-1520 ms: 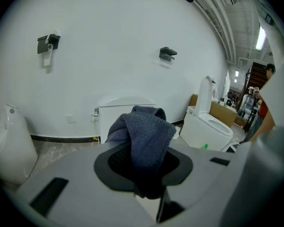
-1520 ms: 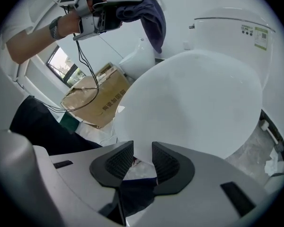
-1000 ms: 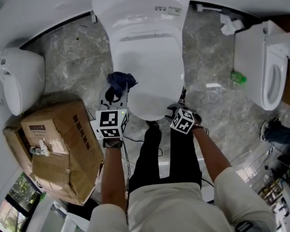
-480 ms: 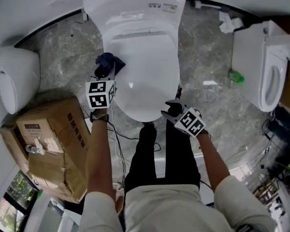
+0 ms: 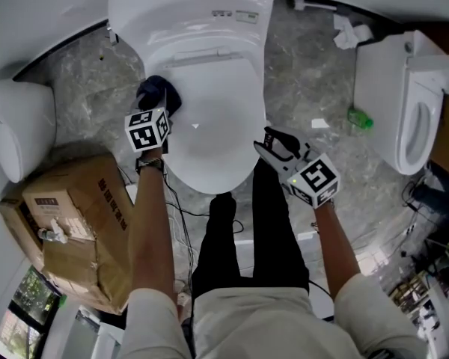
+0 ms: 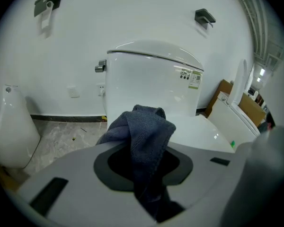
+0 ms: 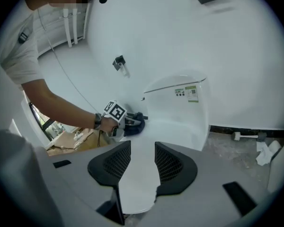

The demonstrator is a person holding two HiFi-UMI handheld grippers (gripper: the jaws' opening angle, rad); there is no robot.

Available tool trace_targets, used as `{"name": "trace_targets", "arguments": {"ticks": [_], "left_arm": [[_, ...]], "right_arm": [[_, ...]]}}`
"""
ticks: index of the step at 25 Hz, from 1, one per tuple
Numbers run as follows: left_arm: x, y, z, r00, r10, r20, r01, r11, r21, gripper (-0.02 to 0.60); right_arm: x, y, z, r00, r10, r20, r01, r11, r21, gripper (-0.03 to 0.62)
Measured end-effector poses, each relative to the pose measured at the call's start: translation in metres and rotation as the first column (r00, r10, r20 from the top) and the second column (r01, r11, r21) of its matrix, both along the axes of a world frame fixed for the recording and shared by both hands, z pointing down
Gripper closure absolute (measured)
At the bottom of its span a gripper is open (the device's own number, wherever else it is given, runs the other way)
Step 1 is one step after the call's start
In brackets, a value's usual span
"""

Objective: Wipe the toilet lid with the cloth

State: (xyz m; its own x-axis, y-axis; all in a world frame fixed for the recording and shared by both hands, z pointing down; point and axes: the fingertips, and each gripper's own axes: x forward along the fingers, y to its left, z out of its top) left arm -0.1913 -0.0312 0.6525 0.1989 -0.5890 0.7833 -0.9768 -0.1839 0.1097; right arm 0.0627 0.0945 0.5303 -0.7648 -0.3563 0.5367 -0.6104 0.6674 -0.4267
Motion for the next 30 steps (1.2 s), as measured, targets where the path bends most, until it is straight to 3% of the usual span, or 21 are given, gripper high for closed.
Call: {"name": "trace_targets", "arguments": {"ticks": [6, 11, 16, 18, 23, 30], "left_arm": [[0.037, -0.019, -0.001, 1.000, -0.019, -0.023, 0.021, 0.998, 0.059, 0.492], [0.111, -0.029, -0.004, 0.992, 0.102, -0.068, -0.095, 0.991, 0.092, 0.492], [0.198, -0.018, -0.006, 0.959, 0.229, -0.168, -0.214, 0.971, 0.102, 0.492], [0.229, -0.004, -0.005, 0.936, 0.305, -0.178, -0.291, 0.951, 0.103, 0.492], [0.291, 0.041, 0.009, 0.864, 0.479, -0.153, -0.464, 0.877, 0.126, 0.492], [0.291, 0.096, 0.011, 0.809, 0.579, -0.099, -0.561, 0.812, 0.162, 0.492]], "right_arm": [[0.025, -0.022, -0.014, 0.998, 0.063, 0.019, -0.063, 0.998, 0.029, 0.424], [0.039, -0.022, -0.019, 0.993, 0.119, 0.025, -0.120, 0.992, 0.044, 0.424], [0.057, -0.012, -0.025, 0.983, 0.182, 0.017, -0.183, 0.981, 0.062, 0.424], [0.065, -0.007, -0.026, 0.978, 0.208, 0.010, -0.208, 0.975, 0.073, 0.424], [0.082, 0.007, -0.038, 0.957, 0.290, -0.013, -0.285, 0.948, 0.141, 0.441], [0.084, 0.038, -0.044, 0.940, 0.341, -0.014, -0.334, 0.928, 0.166, 0.445]]}}
